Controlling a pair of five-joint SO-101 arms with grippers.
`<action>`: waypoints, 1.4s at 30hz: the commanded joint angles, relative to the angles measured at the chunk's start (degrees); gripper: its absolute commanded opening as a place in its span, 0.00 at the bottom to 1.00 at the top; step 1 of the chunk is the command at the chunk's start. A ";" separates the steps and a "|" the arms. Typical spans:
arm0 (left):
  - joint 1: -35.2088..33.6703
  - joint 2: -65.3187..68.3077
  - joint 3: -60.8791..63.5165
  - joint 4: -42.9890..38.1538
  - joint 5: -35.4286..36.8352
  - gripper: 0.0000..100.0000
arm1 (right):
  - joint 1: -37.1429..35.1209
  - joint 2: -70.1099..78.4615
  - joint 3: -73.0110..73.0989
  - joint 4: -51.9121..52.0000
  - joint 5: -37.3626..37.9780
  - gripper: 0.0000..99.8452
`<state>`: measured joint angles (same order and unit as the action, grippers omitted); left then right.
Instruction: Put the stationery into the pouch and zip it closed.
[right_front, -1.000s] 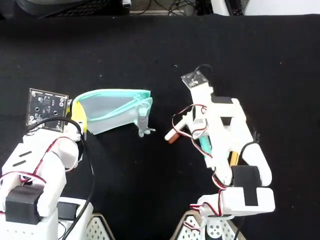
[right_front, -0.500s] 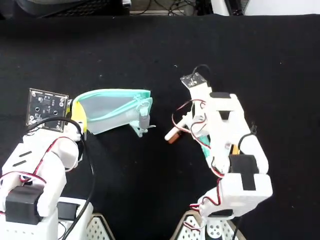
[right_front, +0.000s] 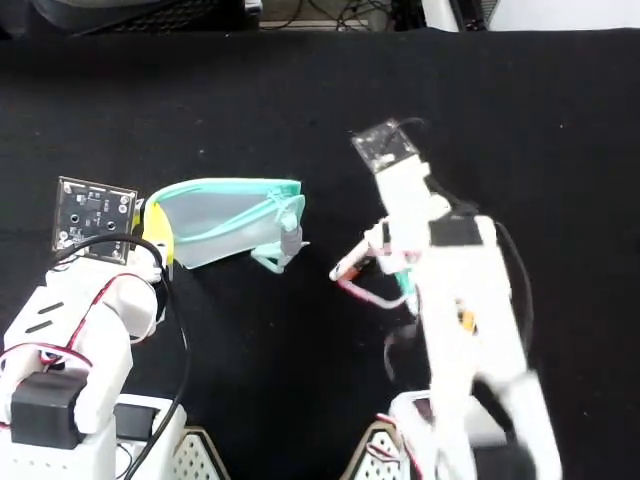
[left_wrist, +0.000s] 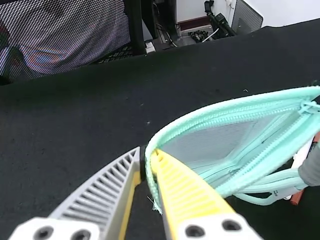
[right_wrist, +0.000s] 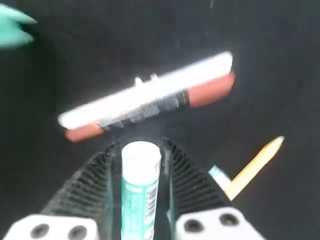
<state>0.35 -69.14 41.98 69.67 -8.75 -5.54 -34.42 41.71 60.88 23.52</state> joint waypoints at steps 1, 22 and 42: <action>-0.13 1.49 6.90 0.44 -0.18 0.03 | -6.42 -19.74 -1.27 0.44 -5.80 0.01; -0.13 1.49 7.52 0.44 0.00 0.03 | -40.00 -37.67 -4.70 -34.20 -8.70 0.01; -0.13 1.49 7.52 0.44 0.00 0.03 | -36.13 -19.47 2.86 -46.07 -8.70 0.01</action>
<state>0.35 -69.14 41.98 69.67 -8.75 -44.22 -54.02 41.98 17.80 15.25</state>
